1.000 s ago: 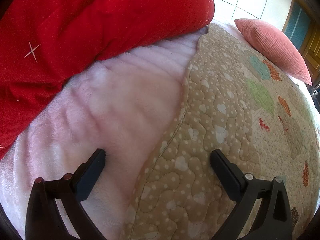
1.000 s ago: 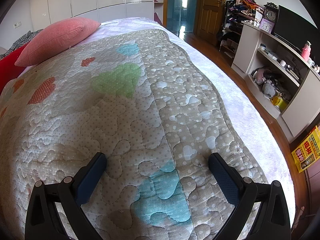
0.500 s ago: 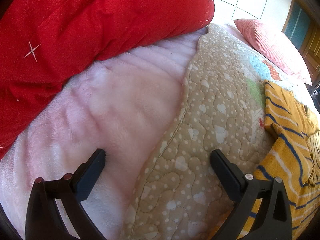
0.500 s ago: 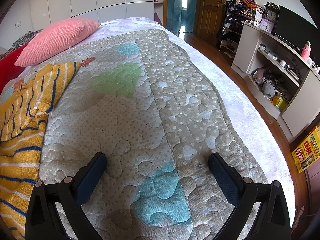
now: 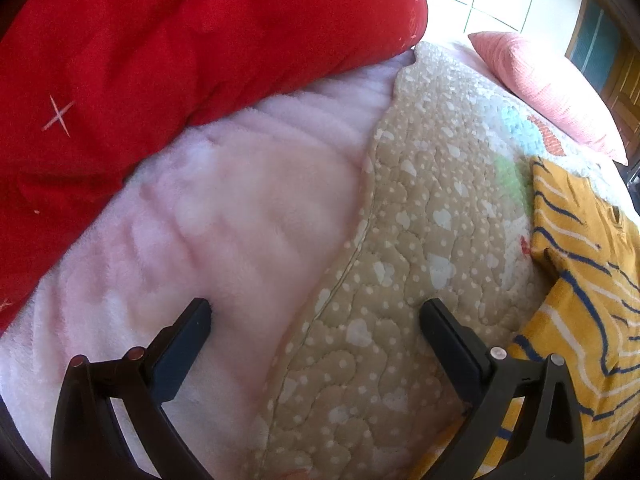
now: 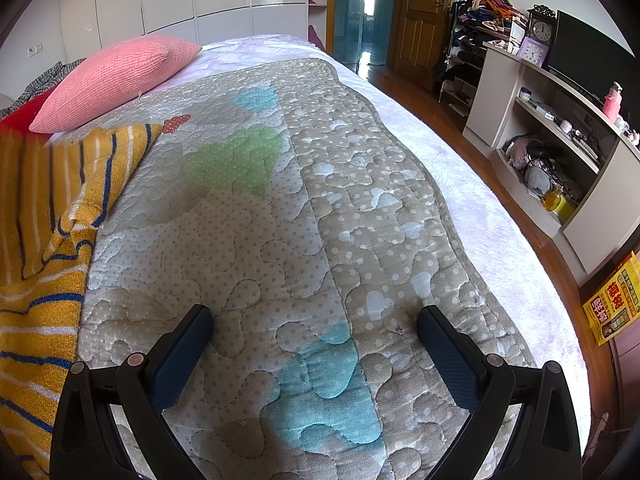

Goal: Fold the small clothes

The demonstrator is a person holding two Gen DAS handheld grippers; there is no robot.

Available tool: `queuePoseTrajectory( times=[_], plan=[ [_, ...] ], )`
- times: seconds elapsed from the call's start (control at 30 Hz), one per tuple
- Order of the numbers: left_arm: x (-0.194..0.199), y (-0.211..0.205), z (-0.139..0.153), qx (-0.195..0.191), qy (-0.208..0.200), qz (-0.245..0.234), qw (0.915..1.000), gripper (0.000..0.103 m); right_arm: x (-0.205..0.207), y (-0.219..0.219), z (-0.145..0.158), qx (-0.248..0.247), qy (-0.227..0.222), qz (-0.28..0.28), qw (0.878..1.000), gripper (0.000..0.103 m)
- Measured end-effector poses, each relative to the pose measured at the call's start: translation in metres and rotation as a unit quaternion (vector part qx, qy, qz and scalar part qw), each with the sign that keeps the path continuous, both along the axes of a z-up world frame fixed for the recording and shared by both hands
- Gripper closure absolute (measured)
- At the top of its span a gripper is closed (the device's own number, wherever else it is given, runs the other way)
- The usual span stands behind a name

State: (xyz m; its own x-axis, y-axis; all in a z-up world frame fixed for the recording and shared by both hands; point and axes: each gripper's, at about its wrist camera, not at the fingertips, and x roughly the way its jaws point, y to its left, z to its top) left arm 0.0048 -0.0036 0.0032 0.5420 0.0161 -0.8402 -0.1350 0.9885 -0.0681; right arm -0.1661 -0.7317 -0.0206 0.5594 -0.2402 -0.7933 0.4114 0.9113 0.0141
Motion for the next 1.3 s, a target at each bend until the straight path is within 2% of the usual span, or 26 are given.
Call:
queuePoseTrajectory(
  times=[0.1, 0.23, 0.3, 0.37, 0.4, 0.5, 0.57, 0.63, 0.73, 0.83, 0.9, 0.93, 1.0, 1.1, 1.13, 1.2, 1.3],
  plan=[
    [-0.006, 0.002, 0.015, 0.011, -0.029, 0.008, 0.9995, 0.0, 0.0, 0.0, 0.0, 0.0, 0.0, 0.0, 1.0, 0.0],
    [-0.038, 0.01, 0.063, 0.055, -0.104, 0.037, 0.9924, 0.0, 0.0, 0.001, 0.0, -0.002, 0.002, 0.0, 1.0, 0.0],
    [-0.056, 0.007, 0.086, 0.072, -0.123, 0.041, 0.9889, 0.0, -0.001, -0.001, 0.0, 0.0, 0.0, 0.0, 1.0, 0.0],
    [-0.077, -0.008, 0.105, 0.096, -0.137, 0.029, 0.9855, 0.0, 0.001, 0.0, 0.0, 0.0, 0.0, 0.0, 1.0, 0.0],
    [-0.082, -0.016, 0.111, 0.097, -0.126, 0.015, 0.9872, 0.0, 0.001, 0.001, 0.0, 0.0, 0.001, 0.0, 1.0, 0.0],
    [-0.114, -0.064, 0.12, 0.114, -0.13, -0.043, 0.984, 0.0, 0.002, 0.003, 0.001, -0.009, 0.003, -0.001, 1.0, 0.0],
    [-0.13, -0.1, 0.114, 0.116, -0.117, -0.08, 0.9831, 0.0, 0.001, 0.006, 0.002, -0.011, 0.005, -0.001, 1.0, 0.0],
    [-0.135, -0.134, 0.097, 0.092, -0.09, -0.112, 0.9853, 0.0, 0.0, 0.004, 0.001, -0.006, 0.003, -0.001, 1.0, 0.0],
    [-0.133, -0.187, 0.06, 0.056, -0.029, -0.162, 0.9848, 0.0, 0.003, 0.005, -0.002, -0.016, 0.009, -0.002, 1.0, 0.0],
    [-0.129, -0.229, 0.027, 0.067, 0.005, -0.187, 0.98, 0.0, 0.003, 0.004, -0.001, -0.009, 0.01, -0.004, 1.0, 0.0],
    [-0.132, -0.25, 0.014, 0.094, 0.0, -0.191, 0.977, 0.0, 0.003, 0.002, -0.001, 0.002, 0.014, -0.009, 1.0, 0.0],
    [-0.133, -0.256, 0.009, 0.108, -0.006, -0.19, 0.9758, 0.0, 0.004, 0.001, -0.001, 0.007, 0.017, -0.008, 1.0, 0.0],
    [-0.134, -0.254, 0.006, 0.109, -0.012, -0.18, 0.9775, 0.0, 0.003, -0.003, 0.001, 0.021, 0.02, 0.0, 1.0, 0.0],
    [-0.127, -0.244, 0.004, 0.07, 0.001, -0.167, 0.9835, 0.0, -0.009, -0.012, 0.005, 0.041, 0.003, 0.012, 0.999, 0.001],
    [-0.129, -0.242, 0.003, 0.056, -0.001, -0.165, 0.9848, 0.0, -0.021, -0.018, 0.008, 0.041, -0.006, -0.002, 0.999, 0.001],
    [-0.131, -0.24, 0.003, 0.05, -0.002, -0.166, 0.9849, 0.0, -0.043, -0.026, 0.013, 0.024, -0.016, -0.035, 0.999, 0.001],
    [-0.133, -0.244, 0.003, 0.054, -0.008, -0.166, 0.9846, 0.0, -0.097, -0.058, 0.021, -0.021, -0.016, -0.128, 0.991, 0.001]
  ],
)
